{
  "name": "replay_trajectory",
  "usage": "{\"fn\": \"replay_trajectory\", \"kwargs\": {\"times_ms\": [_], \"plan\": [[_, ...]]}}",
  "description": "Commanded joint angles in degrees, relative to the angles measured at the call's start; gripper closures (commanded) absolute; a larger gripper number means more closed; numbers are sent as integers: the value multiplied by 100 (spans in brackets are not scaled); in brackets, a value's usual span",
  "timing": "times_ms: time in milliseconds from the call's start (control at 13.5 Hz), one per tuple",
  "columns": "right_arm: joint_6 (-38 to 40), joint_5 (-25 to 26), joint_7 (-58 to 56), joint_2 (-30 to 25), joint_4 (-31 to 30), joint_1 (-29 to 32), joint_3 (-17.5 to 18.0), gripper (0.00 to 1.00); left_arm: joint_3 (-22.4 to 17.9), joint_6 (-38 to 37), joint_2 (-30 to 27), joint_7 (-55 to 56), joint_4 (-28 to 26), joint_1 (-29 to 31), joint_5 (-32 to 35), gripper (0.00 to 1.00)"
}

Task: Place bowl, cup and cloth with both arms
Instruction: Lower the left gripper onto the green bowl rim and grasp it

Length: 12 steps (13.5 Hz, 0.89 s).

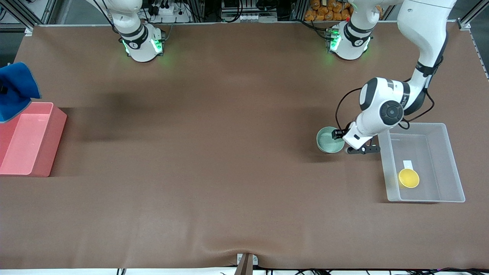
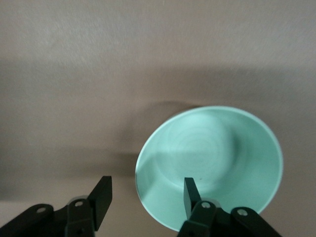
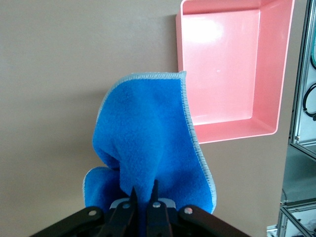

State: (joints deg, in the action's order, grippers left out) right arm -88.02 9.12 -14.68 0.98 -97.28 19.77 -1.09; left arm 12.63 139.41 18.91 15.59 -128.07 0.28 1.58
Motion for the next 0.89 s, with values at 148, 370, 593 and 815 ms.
{"fn": "replay_trajectory", "kwargs": {"times_ms": [148, 370, 593, 815], "plan": [[-266, 55, -1342, 1008, 728, 808, 91, 100, -6, 649, 103, 224, -403, 16, 281, 70], [-855, -6, -1983, 1483, 728, 1247, 91, 100, -6, 570, -1, 312, -324, 34, 281, 100], [-1435, -409, -2923, 1975, 728, 1730, 91, 100, -23, -541, -72, 269, 455, 69, 290, 100], [-1727, -490, -3373, 2335, 728, 1977, 100, 100, -33, -1677, -116, 155, 1440, 392, 281, 100]]}}
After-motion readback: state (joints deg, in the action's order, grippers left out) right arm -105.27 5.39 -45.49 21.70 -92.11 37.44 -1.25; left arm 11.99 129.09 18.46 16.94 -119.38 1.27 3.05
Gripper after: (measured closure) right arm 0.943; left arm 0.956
